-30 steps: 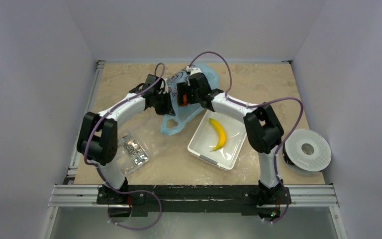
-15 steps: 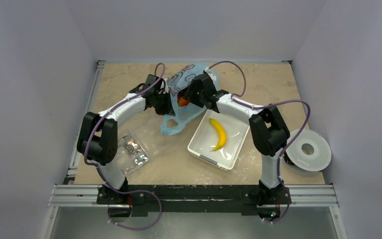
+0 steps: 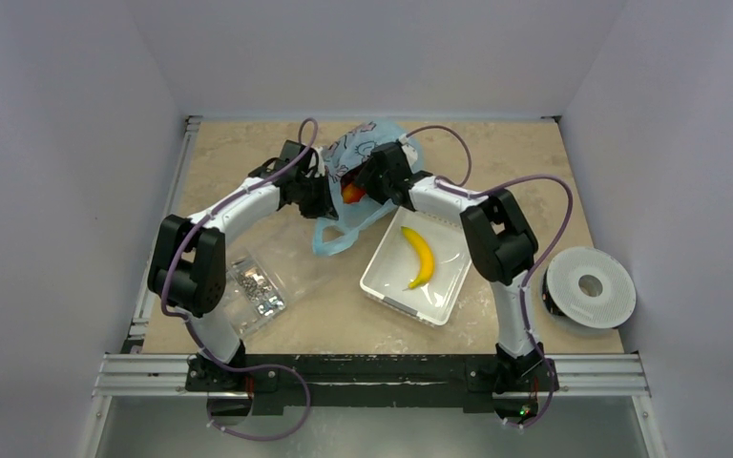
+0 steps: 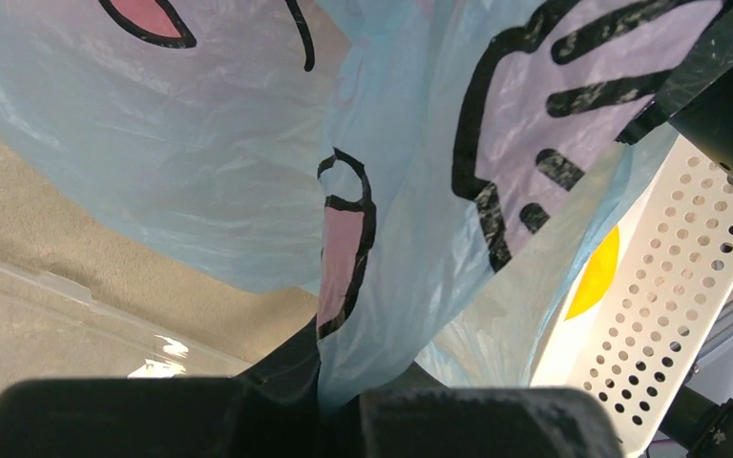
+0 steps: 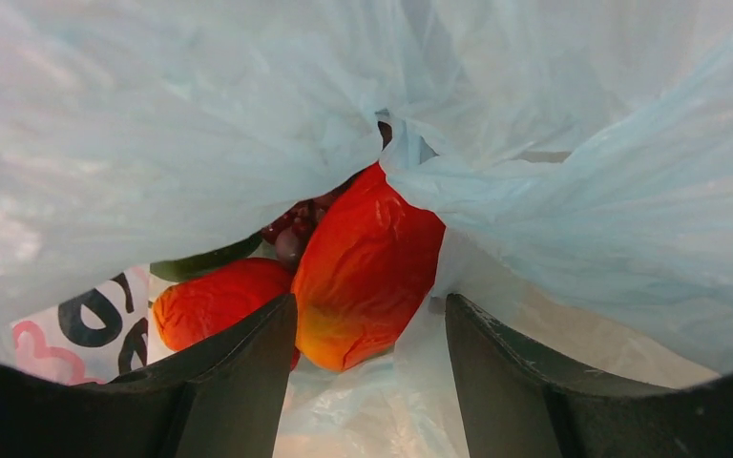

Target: Take the fake fruits out of the plastic bag

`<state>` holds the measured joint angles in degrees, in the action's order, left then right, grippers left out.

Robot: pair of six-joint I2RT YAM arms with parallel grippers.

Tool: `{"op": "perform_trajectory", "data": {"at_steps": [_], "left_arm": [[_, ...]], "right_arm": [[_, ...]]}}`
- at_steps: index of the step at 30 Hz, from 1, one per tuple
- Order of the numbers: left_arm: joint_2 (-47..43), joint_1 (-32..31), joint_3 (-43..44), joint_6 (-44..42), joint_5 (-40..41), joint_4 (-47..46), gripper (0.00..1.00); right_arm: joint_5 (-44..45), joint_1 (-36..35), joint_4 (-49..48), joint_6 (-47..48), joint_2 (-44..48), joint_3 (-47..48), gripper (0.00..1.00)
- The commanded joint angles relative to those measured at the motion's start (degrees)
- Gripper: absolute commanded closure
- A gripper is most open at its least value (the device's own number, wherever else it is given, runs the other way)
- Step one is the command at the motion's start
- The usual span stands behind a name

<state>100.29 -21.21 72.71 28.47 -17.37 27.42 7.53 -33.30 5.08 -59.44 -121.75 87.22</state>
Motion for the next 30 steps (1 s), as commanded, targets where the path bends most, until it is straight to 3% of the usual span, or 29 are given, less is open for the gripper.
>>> {"op": "perform_trajectory", "data": {"at_steps": [1,5,10,17,30], "left_arm": [[-1.67,-0.58,2.24,-0.24,-0.99,-0.86,1.00],[-1.46,-0.57,2.74,-0.12,-1.44,-0.76,1.00],[-1.41,-0.58,2.88,0.01,-1.69,-0.91,1.00],[-1.11,-0.65,2.88,-0.07,-1.36,-0.79,1.00],[-0.88,-1.17,3.05,-0.18,-1.35,-0.66,1.00]], "right_arm": [[4.37,-0.42,0.66,1.30,2.69,1.80,0.41],[7.42,-1.22,-0.06,4.36,7.43,-1.32,0.40],[4.66,-1.32,-1.45,2.69,7.92,-1.96,0.44],[-1.64,-1.27,-1.74,-1.45,2.64,2.27,0.49],[-0.93,-0.87,-1.05,-5.67,-5.25,6.14,0.48]]}}
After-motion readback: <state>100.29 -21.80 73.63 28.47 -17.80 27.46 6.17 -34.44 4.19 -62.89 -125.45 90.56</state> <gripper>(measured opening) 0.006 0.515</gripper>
